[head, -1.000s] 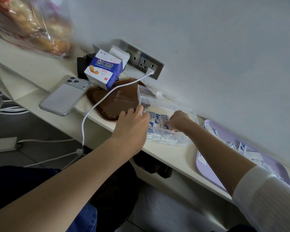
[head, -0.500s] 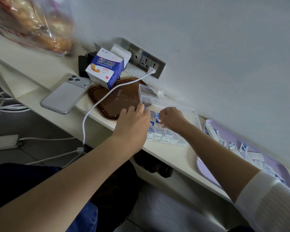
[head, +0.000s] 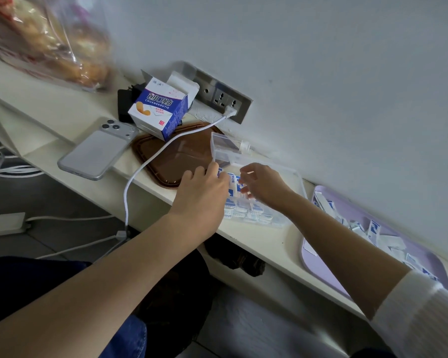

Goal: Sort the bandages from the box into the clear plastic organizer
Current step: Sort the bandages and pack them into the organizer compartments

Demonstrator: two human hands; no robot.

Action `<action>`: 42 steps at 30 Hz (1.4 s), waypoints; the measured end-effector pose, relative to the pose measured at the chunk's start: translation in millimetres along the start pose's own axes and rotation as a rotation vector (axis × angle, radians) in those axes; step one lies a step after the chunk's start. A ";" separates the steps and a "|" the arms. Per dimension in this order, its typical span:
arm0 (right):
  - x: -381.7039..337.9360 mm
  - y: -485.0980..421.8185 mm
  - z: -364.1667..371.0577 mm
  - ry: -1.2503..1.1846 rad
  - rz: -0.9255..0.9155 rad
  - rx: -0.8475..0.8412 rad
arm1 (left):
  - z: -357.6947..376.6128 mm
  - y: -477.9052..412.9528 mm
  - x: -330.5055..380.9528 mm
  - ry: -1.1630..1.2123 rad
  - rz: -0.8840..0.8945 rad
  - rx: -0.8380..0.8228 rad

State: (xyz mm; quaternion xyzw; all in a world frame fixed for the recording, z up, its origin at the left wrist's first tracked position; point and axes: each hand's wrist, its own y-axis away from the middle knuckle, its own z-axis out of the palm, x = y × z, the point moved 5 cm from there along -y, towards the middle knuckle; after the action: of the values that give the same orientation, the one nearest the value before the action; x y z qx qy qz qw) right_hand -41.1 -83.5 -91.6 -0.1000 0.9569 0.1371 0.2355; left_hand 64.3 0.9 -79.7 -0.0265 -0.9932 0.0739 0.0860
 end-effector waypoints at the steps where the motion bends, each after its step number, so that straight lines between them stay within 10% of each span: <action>1: -0.4 5.5 -4.9 0.041 -0.049 0.044 | 0.6 -0.1 1.2 -0.007 -0.009 0.002; 12: 86.7 79.1 -58.1 0.449 -0.388 0.511 | 6.9 8.0 61.3 -0.025 0.205 0.160; 25: 263.0 71.7 -64.8 0.473 0.089 -0.008 | 82.1 8.4 175.2 -0.005 0.608 0.028; 31: 270.2 56.5 -77.3 0.200 0.186 0.123 | 114.4 -29.3 193.3 -0.044 0.474 -0.247; 42: 248.4 16.4 -74.9 0.362 0.099 0.196 | 124.0 -32.9 193.9 -0.078 0.521 -0.187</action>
State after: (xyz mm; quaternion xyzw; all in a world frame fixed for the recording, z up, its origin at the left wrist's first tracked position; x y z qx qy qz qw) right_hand -292.8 -122.7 -143.1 -0.0525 0.9961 0.0346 0.0615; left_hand -149.5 -36.5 -163.2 -0.2859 -0.9580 0.0027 0.0232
